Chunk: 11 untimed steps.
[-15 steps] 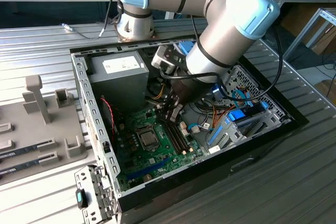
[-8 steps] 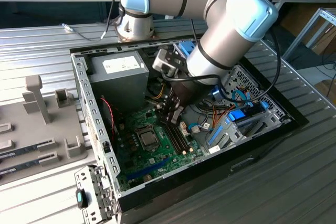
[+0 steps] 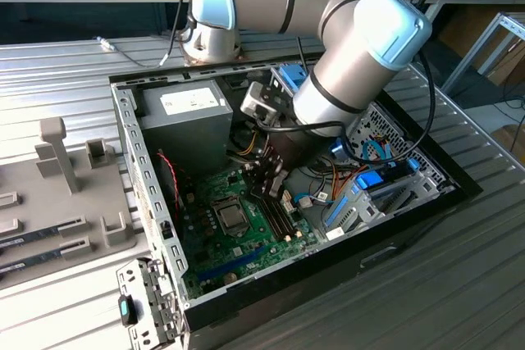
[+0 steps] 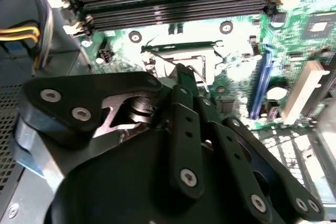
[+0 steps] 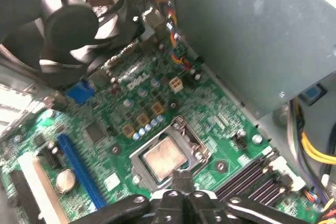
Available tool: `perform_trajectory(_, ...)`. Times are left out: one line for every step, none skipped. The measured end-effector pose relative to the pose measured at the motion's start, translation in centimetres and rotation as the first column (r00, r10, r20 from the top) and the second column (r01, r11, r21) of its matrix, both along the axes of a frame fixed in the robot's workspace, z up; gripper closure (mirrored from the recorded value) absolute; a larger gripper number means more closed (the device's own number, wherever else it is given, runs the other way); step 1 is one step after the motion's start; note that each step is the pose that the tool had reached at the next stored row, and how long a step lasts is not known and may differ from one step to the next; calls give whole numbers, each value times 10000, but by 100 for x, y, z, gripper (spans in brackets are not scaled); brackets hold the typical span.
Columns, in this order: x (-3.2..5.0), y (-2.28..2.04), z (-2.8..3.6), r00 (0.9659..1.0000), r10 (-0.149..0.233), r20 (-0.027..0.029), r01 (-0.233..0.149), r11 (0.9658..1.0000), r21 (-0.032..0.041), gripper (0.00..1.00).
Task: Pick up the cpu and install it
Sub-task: 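Install the first cpu locking lever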
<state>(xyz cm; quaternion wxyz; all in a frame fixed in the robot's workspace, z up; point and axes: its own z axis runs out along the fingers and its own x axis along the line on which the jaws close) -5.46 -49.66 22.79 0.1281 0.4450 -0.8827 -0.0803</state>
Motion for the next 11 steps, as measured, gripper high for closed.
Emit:
perform_trajectory(7,-2,-8,10000,17,-23,-17,10000,-23,89)
perform_trajectory(20,-6,-24,10000,46,-63,-47,10000,-65,89)
perform_trajectory(28,-8,-37,9999,66,-94,-67,9999,-94,89)
perform_trajectory(32,-10,-46,9999,78,-111,-80,9999,-111,89)
perform_trajectory(39,-13,-62,9999,98,-138,-100,9999,-137,89)
perform_trajectory(44,-15,-75,9998,113,-159,-116,9998,-157,89)
perform_trajectory(48,-17,-84,9998,122,-172,-125,9998,-171,89)
perform_trajectory(52,-19,-103,9997,136,-192,-140,9997,-191,89)
perform_trajectory(53,-20,-123,9997,145,-207,-150,9997,-210,89)
perform_trajectory(53,-21,-135,9997,150,-214,-155,9996,-221,89)
perform_trajectory(54,-22,-151,9996,163,-222,-168,9996,-234,89)
